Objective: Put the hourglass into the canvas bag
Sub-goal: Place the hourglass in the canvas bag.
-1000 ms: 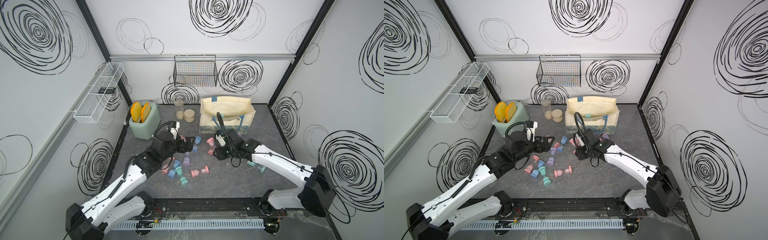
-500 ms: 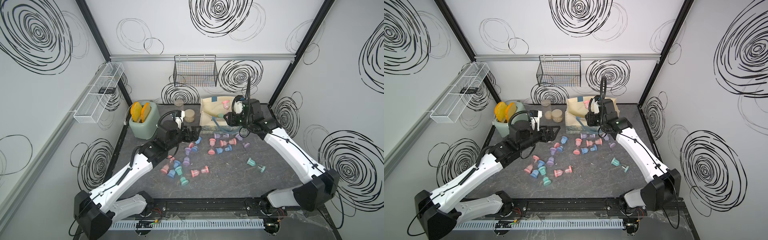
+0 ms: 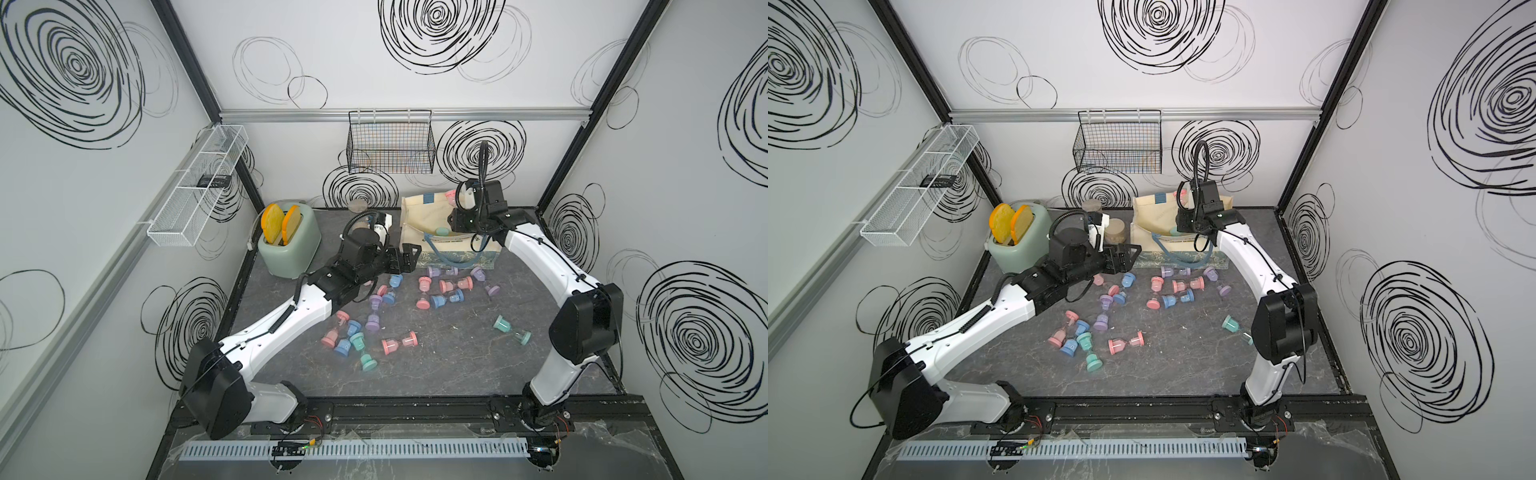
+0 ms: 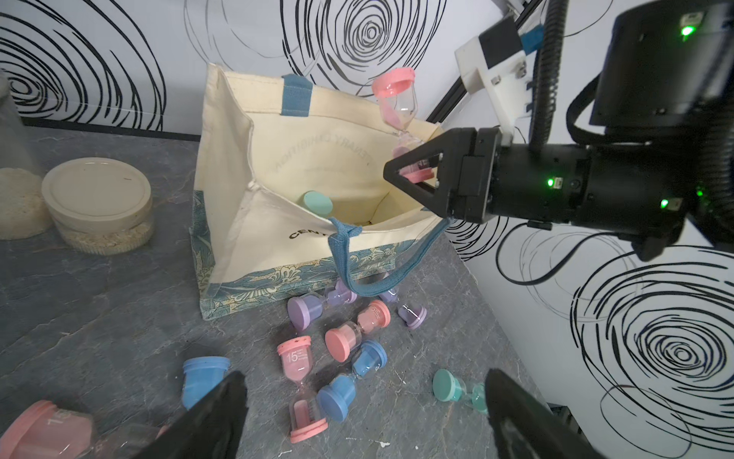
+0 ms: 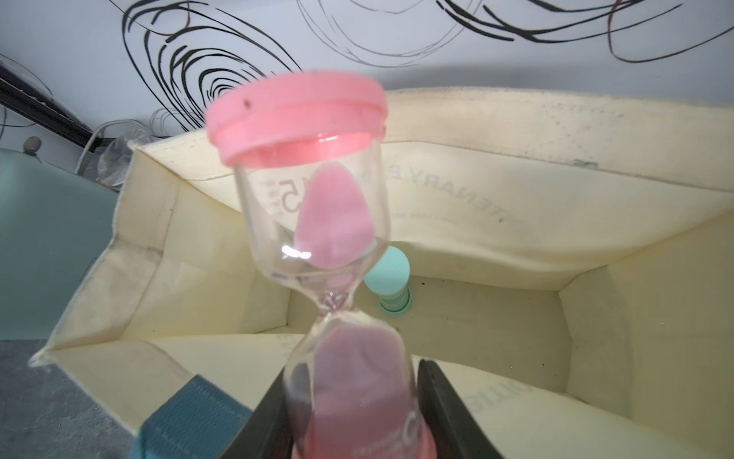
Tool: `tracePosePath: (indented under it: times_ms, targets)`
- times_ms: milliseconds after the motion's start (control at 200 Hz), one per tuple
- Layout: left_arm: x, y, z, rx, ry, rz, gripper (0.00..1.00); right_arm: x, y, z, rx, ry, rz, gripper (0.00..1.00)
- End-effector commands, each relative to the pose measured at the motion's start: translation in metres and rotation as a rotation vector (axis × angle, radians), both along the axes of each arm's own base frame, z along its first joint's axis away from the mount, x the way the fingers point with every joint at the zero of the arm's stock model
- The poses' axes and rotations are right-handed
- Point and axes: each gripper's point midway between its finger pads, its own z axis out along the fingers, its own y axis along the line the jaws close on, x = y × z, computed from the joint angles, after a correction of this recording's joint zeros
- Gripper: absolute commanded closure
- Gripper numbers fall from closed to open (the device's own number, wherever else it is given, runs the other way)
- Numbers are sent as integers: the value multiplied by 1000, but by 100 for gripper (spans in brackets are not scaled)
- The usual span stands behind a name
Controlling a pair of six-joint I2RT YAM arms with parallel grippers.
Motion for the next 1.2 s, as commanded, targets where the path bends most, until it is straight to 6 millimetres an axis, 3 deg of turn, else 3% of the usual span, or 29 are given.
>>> tracePosePath:
  times_ms: [0,230,665,986,1196]
  targets:
    - [9,-11,20,-48,-50,-13,4,11,2,3,-18,-20,3,67]
    - [22,-17,-2,-25,-13,-8,4,18,4,-33,-58,59,16,67]
    - [29,-25,-27,-21,20,-16,4,9,-10,-113,-180,275,-26,64]
    - [31,-20,-30,-4,19,3,4,5,-18,-131,-206,284,-48,59]
    - [33,-17,-29,0,18,13,4,5,-18,-125,-199,262,-39,51]
